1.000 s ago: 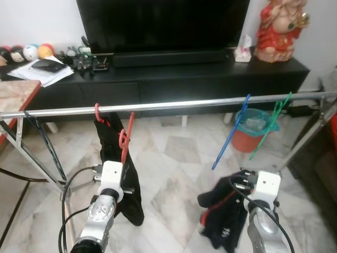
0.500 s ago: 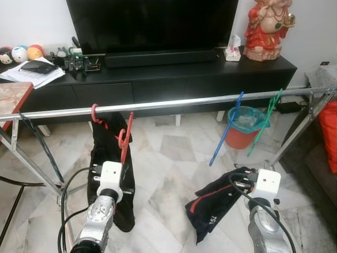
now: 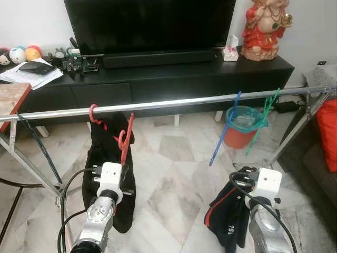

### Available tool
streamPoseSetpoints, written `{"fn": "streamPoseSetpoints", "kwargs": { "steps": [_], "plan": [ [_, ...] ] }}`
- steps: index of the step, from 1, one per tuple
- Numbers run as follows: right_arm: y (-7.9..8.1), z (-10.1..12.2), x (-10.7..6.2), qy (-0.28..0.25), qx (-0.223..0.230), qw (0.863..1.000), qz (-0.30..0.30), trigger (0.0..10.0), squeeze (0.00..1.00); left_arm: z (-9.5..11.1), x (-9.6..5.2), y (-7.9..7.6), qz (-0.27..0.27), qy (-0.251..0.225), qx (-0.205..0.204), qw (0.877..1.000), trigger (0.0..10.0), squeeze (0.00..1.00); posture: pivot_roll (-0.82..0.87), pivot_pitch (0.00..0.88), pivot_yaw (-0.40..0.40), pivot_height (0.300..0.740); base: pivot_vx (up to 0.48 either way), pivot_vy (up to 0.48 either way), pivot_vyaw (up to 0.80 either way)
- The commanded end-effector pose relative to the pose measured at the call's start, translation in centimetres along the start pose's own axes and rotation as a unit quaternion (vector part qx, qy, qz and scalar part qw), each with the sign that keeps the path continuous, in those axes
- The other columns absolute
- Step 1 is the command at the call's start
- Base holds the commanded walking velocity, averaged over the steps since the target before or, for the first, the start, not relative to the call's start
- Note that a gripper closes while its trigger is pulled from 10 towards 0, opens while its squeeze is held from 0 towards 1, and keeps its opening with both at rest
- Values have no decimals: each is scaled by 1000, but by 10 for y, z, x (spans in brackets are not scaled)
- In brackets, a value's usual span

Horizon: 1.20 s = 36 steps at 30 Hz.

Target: Hang hanger

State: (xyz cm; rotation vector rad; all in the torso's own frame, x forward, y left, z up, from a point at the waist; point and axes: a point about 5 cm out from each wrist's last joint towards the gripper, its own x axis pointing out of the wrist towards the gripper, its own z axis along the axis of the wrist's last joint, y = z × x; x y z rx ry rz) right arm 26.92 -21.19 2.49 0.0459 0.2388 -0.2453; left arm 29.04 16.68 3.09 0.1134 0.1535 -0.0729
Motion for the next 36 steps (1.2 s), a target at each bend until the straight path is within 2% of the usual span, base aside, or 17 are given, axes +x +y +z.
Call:
{"fn": "streamPoseSetpoints", "kwargs": {
  "steps": [1,36],
  "plan": [
    [3,11,5,-18,1,1000,7,10000,0,2,0,2,2,-6,-5,1000,10000,0,-130,0,14,740,-247,0,0],
    [6,27,10,-33,-2,999,22,10000,0,6,0,-1,2,-10,-10,1000,10000,0,-133,0,9,740,-275,0,0]
  ]
}}
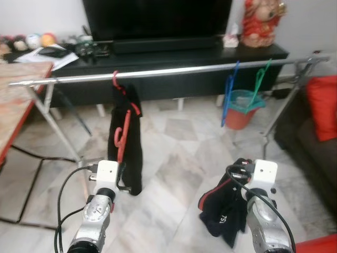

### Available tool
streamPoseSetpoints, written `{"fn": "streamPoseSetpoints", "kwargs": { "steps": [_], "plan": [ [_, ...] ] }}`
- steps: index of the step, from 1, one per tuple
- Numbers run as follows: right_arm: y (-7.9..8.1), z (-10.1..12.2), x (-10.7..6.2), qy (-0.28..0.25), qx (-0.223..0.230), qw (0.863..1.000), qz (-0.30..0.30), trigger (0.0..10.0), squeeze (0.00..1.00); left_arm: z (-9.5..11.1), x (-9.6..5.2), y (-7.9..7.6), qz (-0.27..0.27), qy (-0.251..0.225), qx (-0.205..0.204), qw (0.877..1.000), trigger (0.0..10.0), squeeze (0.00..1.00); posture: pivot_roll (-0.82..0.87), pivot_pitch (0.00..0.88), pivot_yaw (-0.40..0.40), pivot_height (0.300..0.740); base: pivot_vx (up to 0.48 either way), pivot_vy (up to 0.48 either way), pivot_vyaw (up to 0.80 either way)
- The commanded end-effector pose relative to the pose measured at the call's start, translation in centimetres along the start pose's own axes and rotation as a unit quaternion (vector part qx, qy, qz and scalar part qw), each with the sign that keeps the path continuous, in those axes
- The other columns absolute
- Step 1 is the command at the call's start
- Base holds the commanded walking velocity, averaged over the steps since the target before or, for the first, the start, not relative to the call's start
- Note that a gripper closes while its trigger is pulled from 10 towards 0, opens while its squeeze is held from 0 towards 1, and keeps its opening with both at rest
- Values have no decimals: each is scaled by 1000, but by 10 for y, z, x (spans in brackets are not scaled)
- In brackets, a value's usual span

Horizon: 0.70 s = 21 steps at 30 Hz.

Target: Hang hanger

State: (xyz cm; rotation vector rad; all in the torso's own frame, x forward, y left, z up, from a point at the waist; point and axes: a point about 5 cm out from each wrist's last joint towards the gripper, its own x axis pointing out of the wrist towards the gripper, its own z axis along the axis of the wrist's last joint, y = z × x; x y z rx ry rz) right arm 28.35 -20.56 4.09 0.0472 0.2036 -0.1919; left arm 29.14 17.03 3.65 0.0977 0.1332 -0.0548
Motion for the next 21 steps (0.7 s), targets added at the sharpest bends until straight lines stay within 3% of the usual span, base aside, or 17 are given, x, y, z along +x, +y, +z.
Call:
{"fn": "streamPoseSetpoints", "kwargs": {
  "steps": [1,21],
  "plan": [
    [-4,9,2,-17,-2,1000,-4,10000,0,0,0,-5,-7,0,-2,1000,10000,0,-133,0,9,740,-281,0,0],
    [0,23,7,-30,-4,1000,7,10000,0,-1,0,-3,-12,6,-2,1000,10000,0,-132,0,11,740,-282,0,0]
  ]
}}
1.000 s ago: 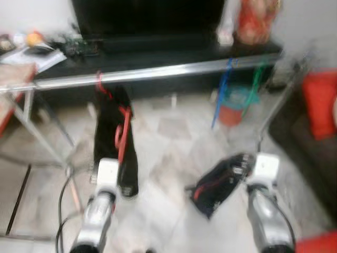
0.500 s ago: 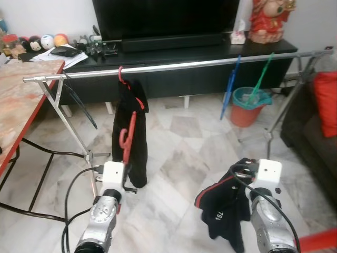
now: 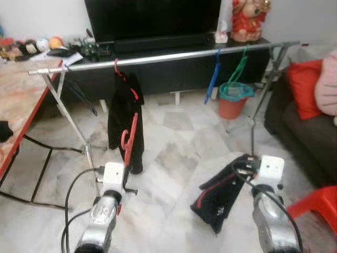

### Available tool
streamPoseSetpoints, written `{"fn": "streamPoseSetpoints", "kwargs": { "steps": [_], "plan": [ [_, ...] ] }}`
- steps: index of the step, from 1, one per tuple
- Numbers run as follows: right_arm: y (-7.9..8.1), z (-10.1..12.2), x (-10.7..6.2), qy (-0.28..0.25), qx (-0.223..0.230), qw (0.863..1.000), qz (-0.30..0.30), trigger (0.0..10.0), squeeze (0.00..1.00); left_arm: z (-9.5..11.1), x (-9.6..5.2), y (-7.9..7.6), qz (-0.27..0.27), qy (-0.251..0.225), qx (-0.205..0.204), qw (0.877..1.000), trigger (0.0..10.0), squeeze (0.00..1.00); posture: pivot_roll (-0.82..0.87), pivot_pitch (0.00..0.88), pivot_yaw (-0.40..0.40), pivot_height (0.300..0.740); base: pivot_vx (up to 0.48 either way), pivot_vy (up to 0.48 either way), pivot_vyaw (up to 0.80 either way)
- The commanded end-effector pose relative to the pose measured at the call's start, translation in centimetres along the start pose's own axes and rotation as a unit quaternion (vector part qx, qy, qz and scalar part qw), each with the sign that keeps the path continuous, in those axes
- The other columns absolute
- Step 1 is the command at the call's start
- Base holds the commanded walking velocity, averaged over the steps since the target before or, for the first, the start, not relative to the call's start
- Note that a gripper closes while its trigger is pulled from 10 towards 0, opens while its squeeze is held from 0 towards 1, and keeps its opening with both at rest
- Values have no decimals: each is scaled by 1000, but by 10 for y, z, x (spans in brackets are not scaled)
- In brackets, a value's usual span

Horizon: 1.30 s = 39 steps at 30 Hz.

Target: Hang hanger

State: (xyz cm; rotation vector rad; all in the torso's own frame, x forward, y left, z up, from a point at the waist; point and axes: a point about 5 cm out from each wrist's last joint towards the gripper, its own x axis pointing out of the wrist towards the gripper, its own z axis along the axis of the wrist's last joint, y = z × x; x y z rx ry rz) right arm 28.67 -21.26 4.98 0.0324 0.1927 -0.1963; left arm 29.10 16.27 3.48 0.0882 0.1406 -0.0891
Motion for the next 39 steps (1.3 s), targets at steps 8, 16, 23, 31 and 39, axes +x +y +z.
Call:
{"fn": "streamPoseSetpoints", "kwargs": {
  "steps": [8,16,23,31,39],
  "plan": [
    [7,17,6,-28,3,1000,14,10000,0,-1,0,3,5,3,1,1000,10000,0,-132,0,10,740,-284,0,0],
    [9,20,8,-29,0,999,18,10000,0,-1,0,2,1,4,2,1000,10000,0,-135,0,11,740,-243,0,0],
    [10,28,12,-37,-4,999,22,10000,0,3,3,-4,-47,7,6,999,10000,0,-136,0,10,740,0,0,0],
    [12,40,20,-45,-15,998,28,10000,0,9,6,-9,-178,36,68,981,10000,0,-130,0,9,740,0,0,0],
    [8,45,28,-35,-52,998,22,10000,0,14,-5,-6,-341,101,140,924,10000,0,-122,0,6,740,0,0,0]
  ]
}}
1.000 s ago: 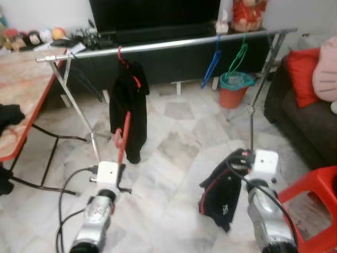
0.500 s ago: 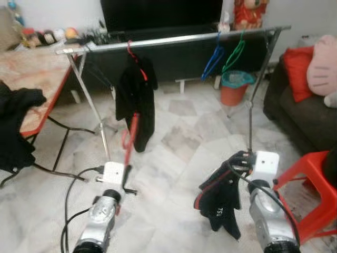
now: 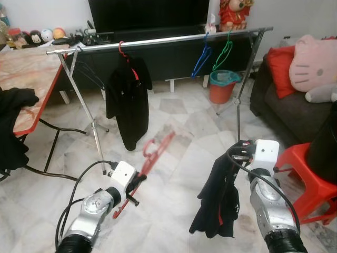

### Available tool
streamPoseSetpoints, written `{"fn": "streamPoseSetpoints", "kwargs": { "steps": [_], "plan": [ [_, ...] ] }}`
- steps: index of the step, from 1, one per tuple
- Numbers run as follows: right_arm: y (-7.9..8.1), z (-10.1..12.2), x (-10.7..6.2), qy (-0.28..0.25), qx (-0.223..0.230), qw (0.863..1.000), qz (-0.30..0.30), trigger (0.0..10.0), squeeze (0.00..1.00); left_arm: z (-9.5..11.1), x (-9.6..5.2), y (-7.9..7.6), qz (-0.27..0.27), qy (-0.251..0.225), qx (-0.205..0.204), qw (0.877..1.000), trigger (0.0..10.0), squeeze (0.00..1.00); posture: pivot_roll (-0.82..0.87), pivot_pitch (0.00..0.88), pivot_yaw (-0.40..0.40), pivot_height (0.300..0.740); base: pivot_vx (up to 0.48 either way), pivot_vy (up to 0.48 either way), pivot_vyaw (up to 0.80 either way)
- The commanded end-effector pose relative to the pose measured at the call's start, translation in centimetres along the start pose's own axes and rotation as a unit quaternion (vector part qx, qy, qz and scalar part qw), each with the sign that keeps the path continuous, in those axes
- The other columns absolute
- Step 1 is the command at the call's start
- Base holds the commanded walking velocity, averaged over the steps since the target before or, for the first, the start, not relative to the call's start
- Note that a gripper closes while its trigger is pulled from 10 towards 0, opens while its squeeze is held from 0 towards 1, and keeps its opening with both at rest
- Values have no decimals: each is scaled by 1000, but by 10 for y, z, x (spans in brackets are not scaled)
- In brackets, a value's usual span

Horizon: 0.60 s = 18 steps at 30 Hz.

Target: Hang hanger

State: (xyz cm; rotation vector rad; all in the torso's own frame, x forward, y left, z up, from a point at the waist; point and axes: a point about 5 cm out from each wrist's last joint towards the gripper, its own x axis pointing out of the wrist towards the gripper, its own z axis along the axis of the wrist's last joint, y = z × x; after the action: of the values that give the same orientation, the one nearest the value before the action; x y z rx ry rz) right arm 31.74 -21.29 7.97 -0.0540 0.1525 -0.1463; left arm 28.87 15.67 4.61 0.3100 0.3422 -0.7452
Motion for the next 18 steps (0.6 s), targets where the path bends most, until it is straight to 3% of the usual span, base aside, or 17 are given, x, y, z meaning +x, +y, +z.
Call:
{"fn": "streamPoseSetpoints", "kwargs": {
  "steps": [1,3,4,6,9,12,18],
  "plan": [
    [-1,10,7,-6,-16,1000,-5,10000,0,3,-5,1,-51,25,23,998,10000,0,-122,0,6,740,0,0,0],
    [-3,10,8,-1,-23,1000,-9,10000,0,3,-8,3,-67,37,27,997,10000,0,-118,0,4,740,0,0,0],
    [-7,7,11,20,-47,998,-22,10000,0,5,-15,8,-108,60,45,991,10000,0,-118,0,5,740,0,0,0],
    [-9,2,13,45,-66,996,-35,10000,0,8,-20,13,-132,75,55,987,10000,0,-123,0,12,740,0,0,0],
    [-6,2,17,60,-86,994,-32,10000,0,18,-23,17,-162,79,58,982,10000,0,-129,0,22,740,0,0,0],
    [10,7,23,68,-113,991,10,10000,0,40,-22,19,-200,58,50,977,10000,0,-130,0,25,740,0,0,0],
    [29,17,32,80,-124,987,62,10000,0,61,-19,10,-252,40,49,966,10000,0,-124,0,23,740,0,0,0]
  ]
}}
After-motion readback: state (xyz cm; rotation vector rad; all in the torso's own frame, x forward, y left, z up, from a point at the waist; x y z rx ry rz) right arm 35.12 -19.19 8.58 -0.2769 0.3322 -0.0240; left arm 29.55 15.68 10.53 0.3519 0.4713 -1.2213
